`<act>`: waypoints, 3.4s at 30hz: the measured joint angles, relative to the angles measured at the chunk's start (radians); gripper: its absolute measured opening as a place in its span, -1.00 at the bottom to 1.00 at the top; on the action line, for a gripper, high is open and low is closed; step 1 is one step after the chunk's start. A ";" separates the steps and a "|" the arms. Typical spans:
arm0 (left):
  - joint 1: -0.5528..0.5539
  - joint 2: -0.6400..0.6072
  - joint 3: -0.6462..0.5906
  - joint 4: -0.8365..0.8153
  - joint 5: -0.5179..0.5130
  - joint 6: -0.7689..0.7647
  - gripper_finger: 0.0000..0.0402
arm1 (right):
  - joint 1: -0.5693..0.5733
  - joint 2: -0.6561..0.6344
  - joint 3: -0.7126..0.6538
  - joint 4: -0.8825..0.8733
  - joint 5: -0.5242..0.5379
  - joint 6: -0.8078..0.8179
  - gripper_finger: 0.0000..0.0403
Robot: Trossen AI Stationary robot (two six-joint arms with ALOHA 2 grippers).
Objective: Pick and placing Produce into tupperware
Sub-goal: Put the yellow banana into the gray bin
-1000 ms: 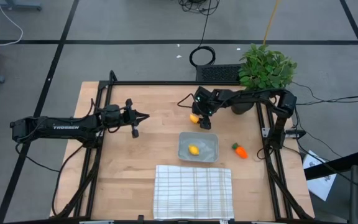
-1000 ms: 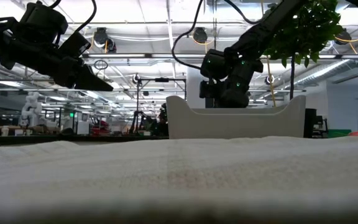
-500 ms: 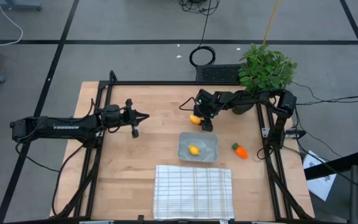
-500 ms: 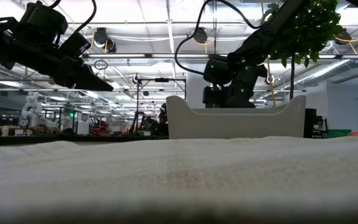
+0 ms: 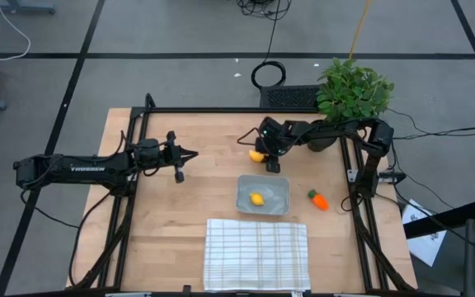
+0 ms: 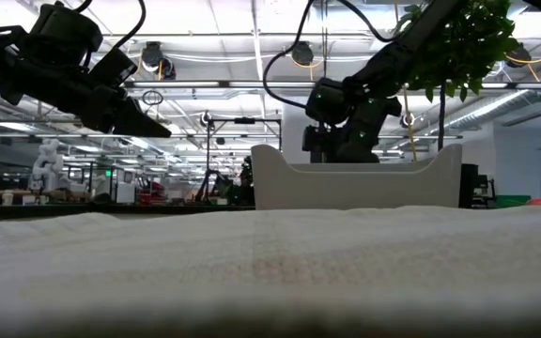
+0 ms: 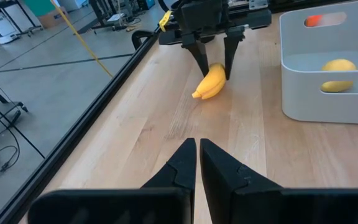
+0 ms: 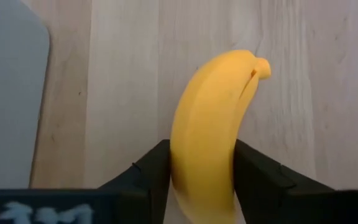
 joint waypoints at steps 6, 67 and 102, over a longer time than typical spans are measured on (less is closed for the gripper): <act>0.000 0.000 0.000 0.000 0.000 0.000 -0.87 | 0.000 -0.005 0.042 -0.042 0.000 -0.002 -0.25; 0.000 0.000 0.000 -0.008 -0.001 -0.005 -0.87 | 0.289 -0.138 0.392 -0.644 -0.005 -0.229 -0.32; 0.000 0.000 0.000 -0.008 -0.001 -0.013 -0.87 | 0.407 -0.146 0.275 -0.586 -0.008 -0.172 -0.32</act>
